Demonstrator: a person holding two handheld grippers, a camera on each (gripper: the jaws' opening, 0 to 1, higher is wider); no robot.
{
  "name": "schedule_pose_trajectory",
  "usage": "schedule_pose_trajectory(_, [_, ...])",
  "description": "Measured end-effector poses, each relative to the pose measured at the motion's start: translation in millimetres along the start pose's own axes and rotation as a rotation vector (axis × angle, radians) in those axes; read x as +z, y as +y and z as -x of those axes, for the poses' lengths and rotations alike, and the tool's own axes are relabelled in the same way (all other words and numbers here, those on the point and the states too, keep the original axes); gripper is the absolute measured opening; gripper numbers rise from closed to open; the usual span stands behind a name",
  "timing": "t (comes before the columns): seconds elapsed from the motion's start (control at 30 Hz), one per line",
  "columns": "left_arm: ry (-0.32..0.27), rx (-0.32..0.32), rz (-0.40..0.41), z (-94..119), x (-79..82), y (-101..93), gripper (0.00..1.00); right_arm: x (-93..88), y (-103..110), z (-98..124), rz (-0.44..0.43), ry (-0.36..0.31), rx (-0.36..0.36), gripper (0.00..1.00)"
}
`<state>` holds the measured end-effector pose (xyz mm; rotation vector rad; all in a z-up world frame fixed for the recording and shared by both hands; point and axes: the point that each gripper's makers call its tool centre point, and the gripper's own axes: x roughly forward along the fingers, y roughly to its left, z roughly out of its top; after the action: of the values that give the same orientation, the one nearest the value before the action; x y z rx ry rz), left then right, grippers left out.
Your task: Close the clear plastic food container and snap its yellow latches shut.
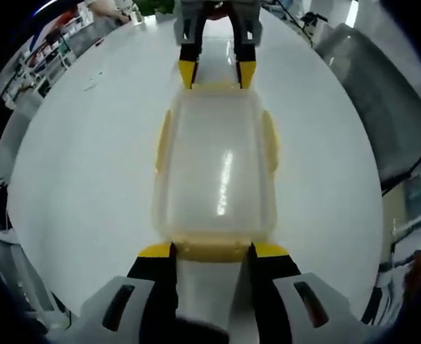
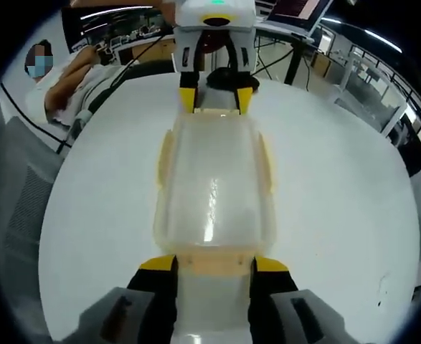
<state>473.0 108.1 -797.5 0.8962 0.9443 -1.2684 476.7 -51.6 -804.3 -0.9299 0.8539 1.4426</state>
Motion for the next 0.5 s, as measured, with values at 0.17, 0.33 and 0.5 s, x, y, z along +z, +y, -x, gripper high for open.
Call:
schedule_pose_trajectory(0.17, [0.003, 0.015, 0.017, -0.4, 0.0, -0.2, 0.38, -0.8, 0.2, 0.1, -0.011, -0.01, -0.005, 0.35])
schedule_pose_trajectory(0.33, [0.064, 0.025, 0.017, -1.4, 1.4, -1.6, 0.37, -1.2, 0.5, 0.2, -0.007, -0.001, -0.004, 0.35])
schedule_pose_trajectory(0.5, [0.069, 0.037, 0.023, -0.7, 0.5, -0.9, 0.37, -1.6, 1.4, 0.5, -0.011, -0.001, -0.006, 0.35])
